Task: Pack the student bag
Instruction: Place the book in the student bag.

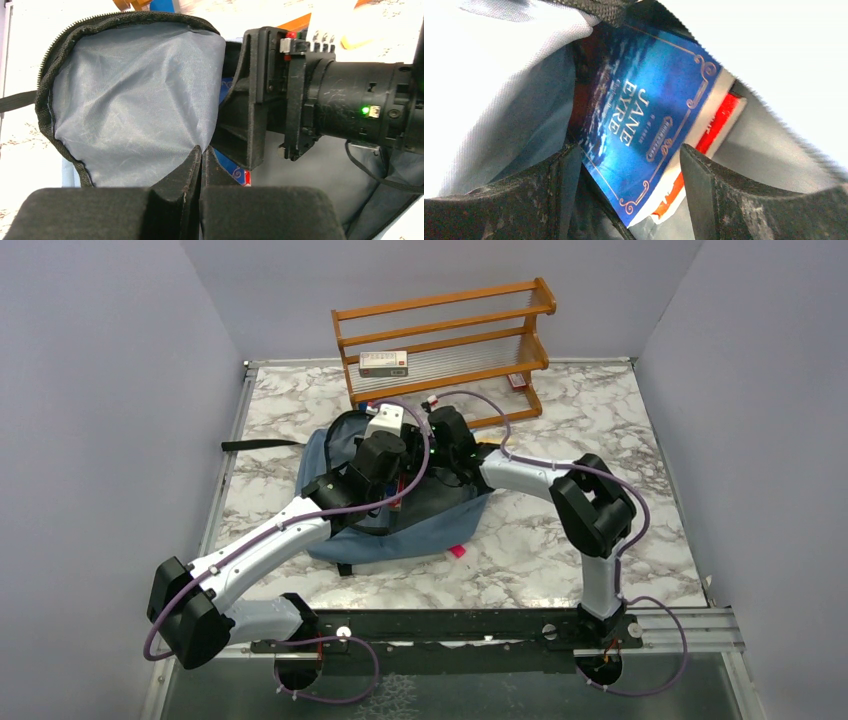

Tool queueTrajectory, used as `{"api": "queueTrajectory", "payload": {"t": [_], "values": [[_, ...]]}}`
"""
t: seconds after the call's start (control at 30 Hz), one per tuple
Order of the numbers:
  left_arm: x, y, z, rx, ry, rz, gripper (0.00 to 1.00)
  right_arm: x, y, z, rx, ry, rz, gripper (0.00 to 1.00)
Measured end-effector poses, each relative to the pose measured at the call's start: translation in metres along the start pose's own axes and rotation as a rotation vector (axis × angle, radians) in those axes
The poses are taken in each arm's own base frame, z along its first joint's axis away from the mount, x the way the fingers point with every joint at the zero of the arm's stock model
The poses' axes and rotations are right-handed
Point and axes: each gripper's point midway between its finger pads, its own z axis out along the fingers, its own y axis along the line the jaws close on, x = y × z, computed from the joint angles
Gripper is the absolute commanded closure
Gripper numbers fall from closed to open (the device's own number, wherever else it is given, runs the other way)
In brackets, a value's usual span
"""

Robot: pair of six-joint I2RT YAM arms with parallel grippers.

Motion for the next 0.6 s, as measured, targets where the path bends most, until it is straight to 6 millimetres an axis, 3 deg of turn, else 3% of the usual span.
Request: {"api": "queueTrajectory", "payload": {"t": [0.43, 0.6], "values": [[0.004, -0.001, 0.002, 0.009, 0.002, -0.004, 0.98, -0.004, -0.027, -0.041, 0.079, -0.063, -0.066, 0.24], [0.004, -0.006, 0.002, 0.043, 0.005, -0.007, 0.67, -0.018, -0.008, -0.075, 0.053, -0.136, -0.161, 0.24]]}}
